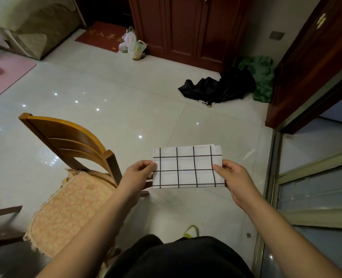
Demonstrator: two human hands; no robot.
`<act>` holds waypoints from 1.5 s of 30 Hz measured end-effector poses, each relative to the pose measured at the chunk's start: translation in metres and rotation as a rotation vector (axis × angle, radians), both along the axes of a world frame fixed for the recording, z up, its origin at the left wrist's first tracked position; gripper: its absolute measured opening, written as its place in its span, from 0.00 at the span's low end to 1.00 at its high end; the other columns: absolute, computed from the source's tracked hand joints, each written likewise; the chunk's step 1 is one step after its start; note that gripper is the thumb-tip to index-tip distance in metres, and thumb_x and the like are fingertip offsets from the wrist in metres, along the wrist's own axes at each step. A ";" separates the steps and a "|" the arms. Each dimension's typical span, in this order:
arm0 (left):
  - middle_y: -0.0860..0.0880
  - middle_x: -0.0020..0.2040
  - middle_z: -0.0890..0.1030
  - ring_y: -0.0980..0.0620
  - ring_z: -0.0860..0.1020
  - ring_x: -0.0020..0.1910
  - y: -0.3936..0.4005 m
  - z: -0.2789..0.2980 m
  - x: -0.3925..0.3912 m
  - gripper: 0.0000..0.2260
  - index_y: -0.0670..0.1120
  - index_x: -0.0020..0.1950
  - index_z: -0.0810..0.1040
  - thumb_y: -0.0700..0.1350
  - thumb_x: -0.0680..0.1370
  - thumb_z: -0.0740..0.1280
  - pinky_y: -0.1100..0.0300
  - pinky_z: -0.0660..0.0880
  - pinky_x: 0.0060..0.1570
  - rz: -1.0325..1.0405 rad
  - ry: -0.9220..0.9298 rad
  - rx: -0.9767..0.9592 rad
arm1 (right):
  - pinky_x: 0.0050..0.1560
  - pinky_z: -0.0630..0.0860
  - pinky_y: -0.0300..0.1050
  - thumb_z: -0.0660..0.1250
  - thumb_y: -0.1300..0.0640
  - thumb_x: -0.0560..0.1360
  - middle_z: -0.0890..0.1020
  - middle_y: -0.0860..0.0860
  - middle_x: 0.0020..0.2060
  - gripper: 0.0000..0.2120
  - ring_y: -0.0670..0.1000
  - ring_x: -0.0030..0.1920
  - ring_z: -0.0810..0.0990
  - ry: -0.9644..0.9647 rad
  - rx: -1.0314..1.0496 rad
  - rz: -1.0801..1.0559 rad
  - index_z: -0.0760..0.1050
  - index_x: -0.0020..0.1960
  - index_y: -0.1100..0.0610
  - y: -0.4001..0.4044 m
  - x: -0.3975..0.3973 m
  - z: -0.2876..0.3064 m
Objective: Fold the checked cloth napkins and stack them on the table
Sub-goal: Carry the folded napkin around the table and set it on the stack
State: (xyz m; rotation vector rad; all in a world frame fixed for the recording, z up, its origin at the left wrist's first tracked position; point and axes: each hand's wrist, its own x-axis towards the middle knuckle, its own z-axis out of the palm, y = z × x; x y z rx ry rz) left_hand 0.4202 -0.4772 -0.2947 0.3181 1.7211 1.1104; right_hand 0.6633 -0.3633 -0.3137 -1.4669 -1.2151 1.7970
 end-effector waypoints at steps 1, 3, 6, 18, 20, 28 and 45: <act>0.41 0.47 0.83 0.47 0.81 0.41 0.009 0.001 -0.002 0.07 0.45 0.49 0.83 0.47 0.78 0.68 0.48 0.79 0.49 0.016 -0.008 -0.001 | 0.56 0.79 0.52 0.67 0.62 0.78 0.87 0.54 0.47 0.06 0.56 0.51 0.85 0.004 0.000 0.008 0.82 0.51 0.57 0.012 -0.004 0.001; 0.41 0.46 0.82 0.49 0.81 0.41 0.027 0.003 -0.008 0.07 0.45 0.50 0.82 0.47 0.78 0.68 0.51 0.80 0.45 0.045 -0.016 -0.006 | 0.56 0.79 0.52 0.67 0.62 0.78 0.87 0.54 0.47 0.06 0.56 0.51 0.85 0.010 -0.003 0.031 0.82 0.51 0.57 0.034 -0.013 0.002; 0.44 0.40 0.77 0.51 0.79 0.36 0.052 0.003 -0.023 0.07 0.42 0.52 0.82 0.44 0.79 0.67 0.60 0.77 0.36 0.101 -0.021 0.022 | 0.57 0.79 0.53 0.67 0.61 0.78 0.86 0.53 0.48 0.06 0.55 0.52 0.85 -0.002 -0.007 0.080 0.81 0.53 0.58 0.064 -0.033 0.001; 0.55 0.29 0.75 0.58 0.73 0.30 0.159 -0.010 -0.126 0.04 0.43 0.45 0.80 0.42 0.79 0.68 0.66 0.74 0.32 0.236 0.041 0.087 | 0.55 0.79 0.50 0.66 0.61 0.79 0.86 0.53 0.49 0.07 0.53 0.50 0.85 -0.064 0.016 0.214 0.81 0.54 0.58 0.200 -0.153 0.007; 0.53 0.32 0.76 0.58 0.74 0.32 0.177 -0.008 -0.144 0.05 0.42 0.46 0.80 0.43 0.78 0.69 0.67 0.74 0.32 0.231 0.061 0.112 | 0.55 0.79 0.50 0.66 0.61 0.79 0.86 0.54 0.49 0.07 0.53 0.50 0.85 -0.056 0.026 0.223 0.81 0.54 0.59 0.220 -0.172 0.011; 0.50 0.35 0.79 0.55 0.76 0.36 0.234 -0.011 -0.201 0.05 0.42 0.46 0.81 0.44 0.78 0.69 0.60 0.77 0.39 0.362 0.095 0.089 | 0.55 0.80 0.50 0.66 0.61 0.79 0.86 0.53 0.48 0.07 0.53 0.50 0.85 -0.040 0.029 0.308 0.81 0.55 0.58 0.293 -0.247 0.008; 0.56 0.28 0.75 0.59 0.74 0.28 0.329 -0.003 -0.271 0.06 0.45 0.43 0.78 0.43 0.80 0.66 0.67 0.72 0.29 0.783 0.052 0.020 | 0.55 0.80 0.50 0.67 0.61 0.78 0.86 0.51 0.48 0.07 0.52 0.51 0.85 -0.002 -0.015 0.771 0.82 0.53 0.55 0.455 -0.413 0.001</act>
